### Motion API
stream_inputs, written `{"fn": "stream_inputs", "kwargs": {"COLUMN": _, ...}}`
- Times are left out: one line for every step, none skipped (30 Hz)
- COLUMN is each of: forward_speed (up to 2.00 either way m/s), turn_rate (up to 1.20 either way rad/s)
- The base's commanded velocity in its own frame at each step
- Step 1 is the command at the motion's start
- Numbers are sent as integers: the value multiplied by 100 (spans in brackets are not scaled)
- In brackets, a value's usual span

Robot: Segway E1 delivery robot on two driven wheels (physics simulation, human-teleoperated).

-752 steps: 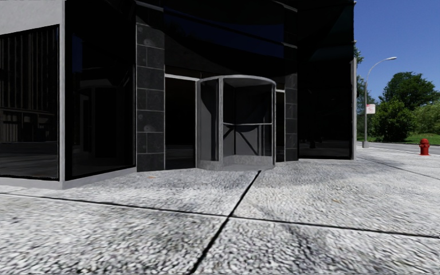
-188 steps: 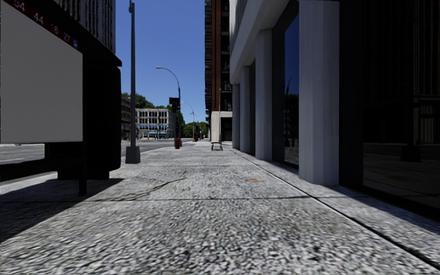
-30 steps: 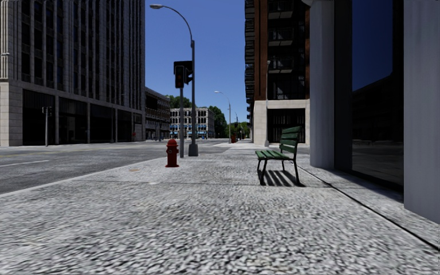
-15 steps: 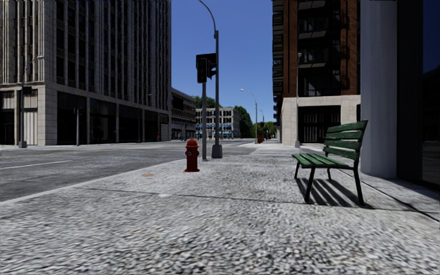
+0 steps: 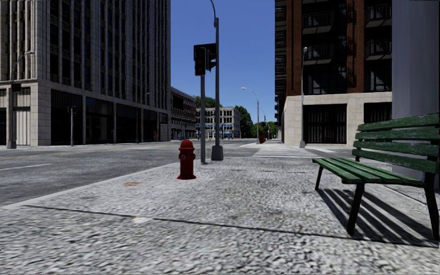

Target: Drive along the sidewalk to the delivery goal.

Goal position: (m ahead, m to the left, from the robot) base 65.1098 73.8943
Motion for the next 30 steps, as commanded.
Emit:
{"fn": "stream_inputs", "kwargs": {"forward_speed": 181, "turn_rate": 0}}
{"fn": "stream_inputs", "kwargs": {"forward_speed": 181, "turn_rate": 0}}
{"fn": "stream_inputs", "kwargs": {"forward_speed": 181, "turn_rate": 0}}
{"fn": "stream_inputs", "kwargs": {"forward_speed": 181, "turn_rate": 0}}
{"fn": "stream_inputs", "kwargs": {"forward_speed": 181, "turn_rate": 0}}
{"fn": "stream_inputs", "kwargs": {"forward_speed": 181, "turn_rate": 0}}
{"fn": "stream_inputs", "kwargs": {"forward_speed": 181, "turn_rate": 0}}
{"fn": "stream_inputs", "kwargs": {"forward_speed": 181, "turn_rate": 0}}
{"fn": "stream_inputs", "kwargs": {"forward_speed": 181, "turn_rate": 0}}
{"fn": "stream_inputs", "kwargs": {"forward_speed": 181, "turn_rate": 0}}
{"fn": "stream_inputs", "kwargs": {"forward_speed": 181, "turn_rate": 0}}
{"fn": "stream_inputs", "kwargs": {"forward_speed": 181, "turn_rate": 0}}
{"fn": "stream_inputs", "kwargs": {"forward_speed": 181, "turn_rate": 0}}
{"fn": "stream_inputs", "kwargs": {"forward_speed": 181, "turn_rate": 0}}
{"fn": "stream_inputs", "kwargs": {"forward_speed": 181, "turn_rate": 0}}
{"fn": "stream_inputs", "kwargs": {"forward_speed": 181, "turn_rate": 0}}
{"fn": "stream_inputs", "kwargs": {"forward_speed": 181, "turn_rate": -18}}
{"fn": "stream_inputs", "kwargs": {"forward_speed": 181, "turn_rate": -68}}
{"fn": "stream_inputs", "kwargs": {"forward_speed": 181, "turn_rate": -104}}
{"fn": "stream_inputs", "kwargs": {"forward_speed": 181, "turn_rate": -107}}
{"fn": "stream_inputs", "kwargs": {"forward_speed": 181, "turn_rate": -108}}
{"fn": "stream_inputs", "kwargs": {"forward_speed": 181, "turn_rate": -107}}
{"fn": "stream_inputs", "kwargs": {"forward_speed": 181, "turn_rate": -30}}
{"fn": "stream_inputs", "kwargs": {"forward_speed": 181, "turn_rate": -30}}
{"fn": "stream_inputs", "kwargs": {"forward_speed": 181, "turn_rate": -9}}
{"fn": "stream_inputs", "kwargs": {"forward_speed": 181, "turn_rate": -2}}
{"fn": "stream_inputs", "kwargs": {"forward_speed": 181, "turn_rate": 0}}
{"fn": "stream_inputs", "kwargs": {"forward_speed": 181, "turn_rate": 0}}
{"fn": "stream_inputs", "kwargs": {"forward_speed": 181, "turn_rate": 0}}
{"fn": "stream_inputs", "kwargs": {"forward_speed": 181, "turn_rate": 0}}
